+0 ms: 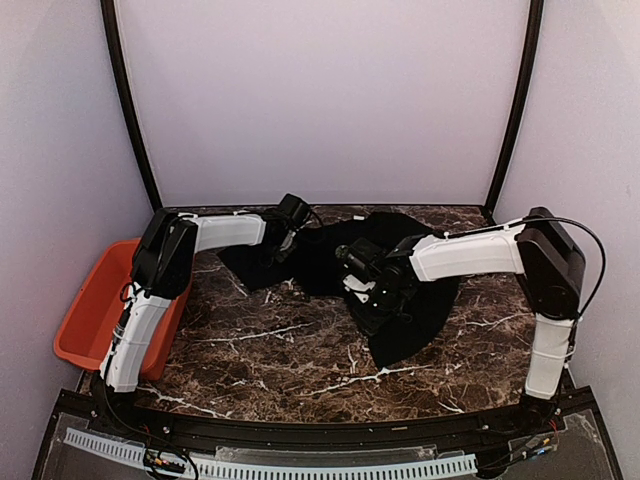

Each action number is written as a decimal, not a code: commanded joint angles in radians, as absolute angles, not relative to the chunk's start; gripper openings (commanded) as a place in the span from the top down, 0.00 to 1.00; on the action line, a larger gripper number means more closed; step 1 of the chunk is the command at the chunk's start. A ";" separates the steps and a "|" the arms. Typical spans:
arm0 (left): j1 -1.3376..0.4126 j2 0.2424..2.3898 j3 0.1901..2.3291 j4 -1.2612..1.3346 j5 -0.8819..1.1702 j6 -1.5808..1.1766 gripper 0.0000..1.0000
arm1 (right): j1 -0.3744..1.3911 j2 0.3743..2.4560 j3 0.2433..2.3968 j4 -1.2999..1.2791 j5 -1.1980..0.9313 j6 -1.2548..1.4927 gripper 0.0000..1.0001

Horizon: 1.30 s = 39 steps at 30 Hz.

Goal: Pin the brooch onto the clothing
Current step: Flatten out the clothing with brooches at the center of the board.

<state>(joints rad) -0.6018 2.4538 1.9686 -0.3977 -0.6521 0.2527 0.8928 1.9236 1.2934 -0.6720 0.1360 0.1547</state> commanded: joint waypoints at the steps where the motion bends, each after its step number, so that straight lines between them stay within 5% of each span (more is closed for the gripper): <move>1: -0.594 2.431 1.932 -0.484 -0.610 0.246 0.43 | 0.874 1.958 1.321 -0.658 0.138 0.174 0.49; 7: -0.594 2.431 1.932 -0.479 -0.609 0.249 0.43 | 0.865 1.965 1.265 -0.648 0.050 0.157 0.99; 26: -0.500 2.438 1.954 -0.460 -0.616 0.278 0.45 | 1.005 1.433 1.187 -1.018 -0.128 -0.055 1.00; 39: -0.417 2.583 2.228 -0.521 -0.615 0.309 0.45 | 1.151 1.416 1.335 -1.159 -0.162 -0.064 1.00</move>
